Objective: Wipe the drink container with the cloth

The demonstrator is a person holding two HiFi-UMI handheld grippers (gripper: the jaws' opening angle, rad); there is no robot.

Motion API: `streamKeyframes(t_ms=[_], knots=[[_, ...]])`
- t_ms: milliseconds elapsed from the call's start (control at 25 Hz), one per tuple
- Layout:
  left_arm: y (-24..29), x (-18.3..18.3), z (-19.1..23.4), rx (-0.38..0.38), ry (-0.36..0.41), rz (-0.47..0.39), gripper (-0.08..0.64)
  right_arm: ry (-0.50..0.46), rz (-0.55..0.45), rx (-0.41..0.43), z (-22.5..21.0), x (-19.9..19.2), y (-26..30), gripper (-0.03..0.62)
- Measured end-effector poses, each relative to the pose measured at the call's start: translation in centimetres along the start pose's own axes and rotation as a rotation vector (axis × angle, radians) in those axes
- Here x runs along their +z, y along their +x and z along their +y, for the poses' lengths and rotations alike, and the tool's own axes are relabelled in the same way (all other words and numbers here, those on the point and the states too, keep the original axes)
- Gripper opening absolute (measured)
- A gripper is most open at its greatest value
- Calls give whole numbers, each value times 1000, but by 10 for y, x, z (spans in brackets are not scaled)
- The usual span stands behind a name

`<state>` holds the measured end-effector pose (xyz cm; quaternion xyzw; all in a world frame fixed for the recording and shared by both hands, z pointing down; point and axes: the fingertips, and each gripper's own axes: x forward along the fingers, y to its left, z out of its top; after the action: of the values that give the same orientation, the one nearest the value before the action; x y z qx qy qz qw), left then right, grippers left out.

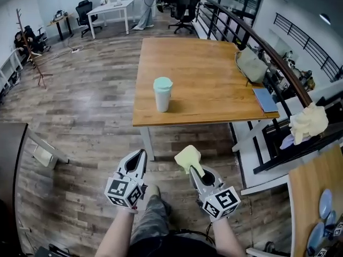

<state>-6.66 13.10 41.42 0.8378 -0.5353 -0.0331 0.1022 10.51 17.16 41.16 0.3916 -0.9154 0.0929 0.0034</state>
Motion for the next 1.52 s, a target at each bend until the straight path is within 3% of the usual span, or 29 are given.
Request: streamKeyframes(t_ms=[240,440,1040,1280,1520], knots=[[69,14,14,-101,5,16,-3,1,14,-32,-35,11,52,23],[106,10,42,-128,-23,49,-3,41,28,-66,-56,9,90,23],[191,13,81,-247,2,80,-1,79,55,-141,-99,5,171,23],[214,7,95,-225,9,86,104,81,64,-119,-108,2,191,23],[242,4,94,-226,39,103,293,83,77,-94,-135,-2,209,23]])
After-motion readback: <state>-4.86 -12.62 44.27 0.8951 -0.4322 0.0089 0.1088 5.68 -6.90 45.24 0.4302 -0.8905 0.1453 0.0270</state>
